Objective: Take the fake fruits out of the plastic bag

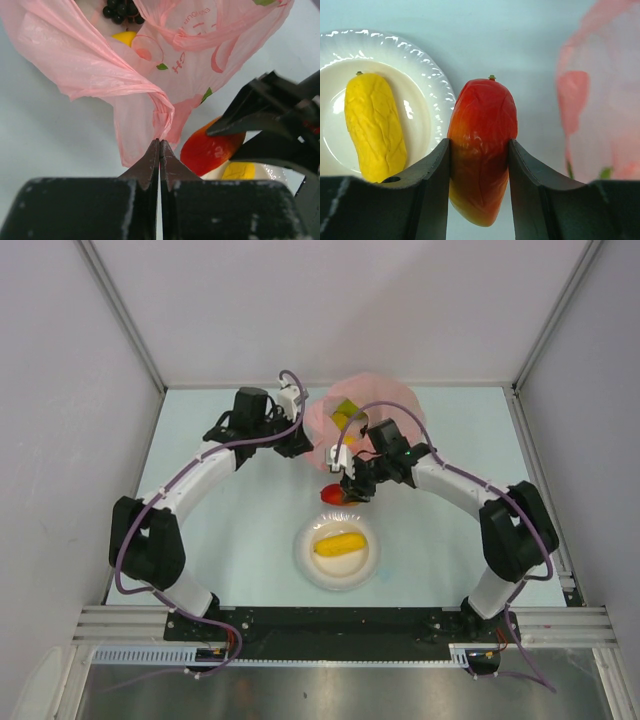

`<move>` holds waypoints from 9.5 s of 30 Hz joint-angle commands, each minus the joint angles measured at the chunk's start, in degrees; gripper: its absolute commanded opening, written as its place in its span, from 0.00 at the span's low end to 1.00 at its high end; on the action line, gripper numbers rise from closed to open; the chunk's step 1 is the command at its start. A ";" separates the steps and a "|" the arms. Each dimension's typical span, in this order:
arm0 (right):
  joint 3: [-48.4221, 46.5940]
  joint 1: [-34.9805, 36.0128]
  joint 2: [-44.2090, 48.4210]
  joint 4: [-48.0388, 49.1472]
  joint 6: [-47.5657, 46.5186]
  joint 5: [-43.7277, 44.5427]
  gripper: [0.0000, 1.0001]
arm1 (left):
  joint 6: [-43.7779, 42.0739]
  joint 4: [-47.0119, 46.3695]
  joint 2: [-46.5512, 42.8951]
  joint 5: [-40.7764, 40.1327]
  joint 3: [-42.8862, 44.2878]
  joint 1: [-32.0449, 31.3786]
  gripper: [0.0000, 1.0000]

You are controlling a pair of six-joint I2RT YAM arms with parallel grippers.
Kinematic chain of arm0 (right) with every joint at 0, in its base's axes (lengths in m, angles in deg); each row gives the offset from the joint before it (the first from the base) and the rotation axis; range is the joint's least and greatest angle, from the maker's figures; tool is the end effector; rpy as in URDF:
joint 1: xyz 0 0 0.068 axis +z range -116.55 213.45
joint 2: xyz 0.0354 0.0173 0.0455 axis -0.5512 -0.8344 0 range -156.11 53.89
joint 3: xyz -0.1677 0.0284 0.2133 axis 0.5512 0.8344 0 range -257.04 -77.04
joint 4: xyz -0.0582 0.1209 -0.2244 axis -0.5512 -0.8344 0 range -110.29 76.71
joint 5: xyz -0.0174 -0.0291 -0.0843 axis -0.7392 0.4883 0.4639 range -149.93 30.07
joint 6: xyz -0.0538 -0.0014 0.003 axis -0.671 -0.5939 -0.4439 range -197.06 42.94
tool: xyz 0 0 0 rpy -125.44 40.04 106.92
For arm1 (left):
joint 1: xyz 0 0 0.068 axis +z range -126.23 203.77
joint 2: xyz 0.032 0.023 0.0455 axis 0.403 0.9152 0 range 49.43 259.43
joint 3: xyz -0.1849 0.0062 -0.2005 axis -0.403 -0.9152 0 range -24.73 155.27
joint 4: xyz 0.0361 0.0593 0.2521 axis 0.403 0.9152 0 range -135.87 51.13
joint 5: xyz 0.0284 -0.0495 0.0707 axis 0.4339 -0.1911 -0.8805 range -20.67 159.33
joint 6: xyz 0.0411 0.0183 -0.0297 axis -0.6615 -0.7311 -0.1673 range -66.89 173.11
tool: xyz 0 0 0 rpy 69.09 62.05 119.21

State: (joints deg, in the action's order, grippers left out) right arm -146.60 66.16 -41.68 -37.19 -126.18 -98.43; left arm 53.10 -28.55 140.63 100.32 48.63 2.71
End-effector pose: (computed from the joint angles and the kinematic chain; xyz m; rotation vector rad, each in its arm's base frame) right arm 0.2889 0.2120 0.2448 -1.7140 1.5336 0.6700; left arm 0.3319 -0.1473 0.2993 0.7037 2.0772 -0.7975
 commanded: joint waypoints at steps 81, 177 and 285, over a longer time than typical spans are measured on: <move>-35.74 -6.25 -34.08 -0.18 20.73 19.61 0.76 | -12.12 13.00 -7.00 0.66 1.61 1.11 0.00; -26.07 -5.11 -27.22 -1.60 11.15 18.80 0.68 | -21.00 27.06 3.37 1.45 10.75 -0.03 0.01; -13.14 7.55 -13.41 -17.76 -0.10 -5.27 0.64 | -11.94 24.25 3.37 2.33 10.84 -3.46 0.00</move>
State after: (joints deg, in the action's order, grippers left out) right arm -156.74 74.77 -54.95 -53.98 -127.41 -101.42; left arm 41.56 -3.28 146.38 102.52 59.67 -0.44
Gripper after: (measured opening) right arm 0.671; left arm 0.004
